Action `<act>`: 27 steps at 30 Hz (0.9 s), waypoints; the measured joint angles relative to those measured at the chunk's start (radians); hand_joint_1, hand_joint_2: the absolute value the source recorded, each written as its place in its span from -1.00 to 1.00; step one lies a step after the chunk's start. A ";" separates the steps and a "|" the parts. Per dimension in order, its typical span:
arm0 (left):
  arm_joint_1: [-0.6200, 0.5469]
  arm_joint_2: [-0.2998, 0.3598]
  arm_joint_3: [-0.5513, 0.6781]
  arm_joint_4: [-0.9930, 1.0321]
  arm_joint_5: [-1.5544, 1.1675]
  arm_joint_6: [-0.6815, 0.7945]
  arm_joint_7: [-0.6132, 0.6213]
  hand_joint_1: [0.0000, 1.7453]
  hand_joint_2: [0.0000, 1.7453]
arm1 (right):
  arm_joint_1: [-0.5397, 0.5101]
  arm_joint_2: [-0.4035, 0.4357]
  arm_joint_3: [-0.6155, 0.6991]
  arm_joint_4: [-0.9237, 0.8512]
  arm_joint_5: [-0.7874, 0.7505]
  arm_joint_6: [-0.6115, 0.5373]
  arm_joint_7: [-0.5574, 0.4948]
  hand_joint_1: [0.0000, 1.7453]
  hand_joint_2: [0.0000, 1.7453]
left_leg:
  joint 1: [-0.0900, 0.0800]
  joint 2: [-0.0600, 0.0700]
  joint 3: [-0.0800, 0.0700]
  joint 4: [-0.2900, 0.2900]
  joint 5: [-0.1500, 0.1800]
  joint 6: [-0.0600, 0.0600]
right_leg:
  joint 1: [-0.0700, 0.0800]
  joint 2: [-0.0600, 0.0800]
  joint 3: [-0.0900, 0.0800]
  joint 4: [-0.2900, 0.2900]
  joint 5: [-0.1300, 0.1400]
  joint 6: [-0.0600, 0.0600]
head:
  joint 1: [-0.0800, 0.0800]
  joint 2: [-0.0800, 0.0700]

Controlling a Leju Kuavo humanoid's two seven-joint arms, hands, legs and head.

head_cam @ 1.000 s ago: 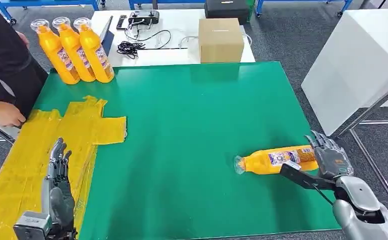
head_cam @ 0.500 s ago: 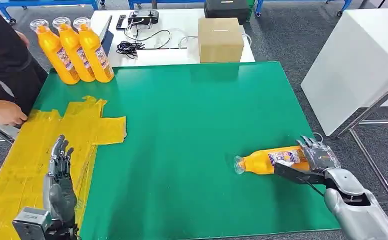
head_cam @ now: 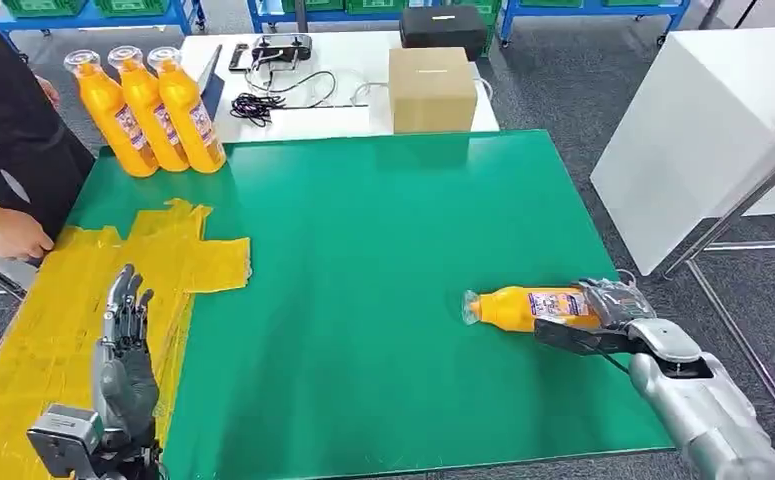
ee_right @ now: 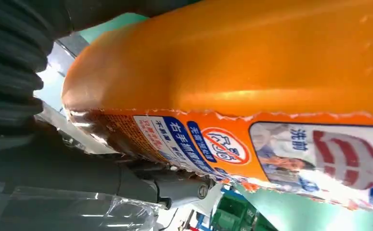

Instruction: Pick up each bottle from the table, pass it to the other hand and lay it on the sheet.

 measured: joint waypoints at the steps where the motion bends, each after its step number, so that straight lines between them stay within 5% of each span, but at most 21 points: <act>1: 0.000 0.001 -0.001 0.001 0.001 0.002 0.000 -1.00 -1.00 | -0.006 0.002 0.006 0.007 -0.001 -0.003 -0.002 1.00 1.00 | 0.000 0.001 0.001 0.000 0.000 0.000 | 0.000 0.000 0.001 0.000 0.000 0.000 | 0.000 0.000; 11: -0.001 0.010 -0.010 0.016 0.047 -0.036 0.041 -1.00 -1.00 | 0.002 0.015 0.035 0.019 -0.117 -0.039 -0.063 1.00 1.00 | 0.000 0.004 0.008 0.000 -0.001 0.000 | 0.000 0.003 0.009 -0.001 0.000 0.000 | 0.000 0.000; 16: 0.019 0.008 -0.010 0.020 0.124 -0.119 0.048 -1.00 -1.00 | 0.147 0.064 -0.006 -0.217 -0.344 -0.100 -0.128 1.00 1.00 | 0.001 0.002 0.003 0.001 0.002 0.000 | 0.001 0.002 0.014 0.000 0.001 0.001 | 0.000 0.000; 17: 0.025 0.008 -0.010 0.020 0.134 -0.129 0.048 -1.00 1.00 | 0.183 0.078 -0.013 -0.278 -0.381 -0.097 -0.124 1.00 1.00 | 0.001 -0.001 0.001 0.001 0.002 0.000 | 0.001 0.000 0.012 0.000 0.001 0.001 | -0.001 0.000; 27: 0.056 -0.005 -0.017 0.020 0.308 -0.257 0.070 -1.00 1.00 | 0.272 0.200 -0.042 -0.652 -0.599 -0.100 -0.177 1.00 1.00 | 0.001 -0.008 -0.016 0.000 0.004 -0.001 | 0.002 -0.009 -0.003 0.001 0.000 0.000 | 0.000 0.000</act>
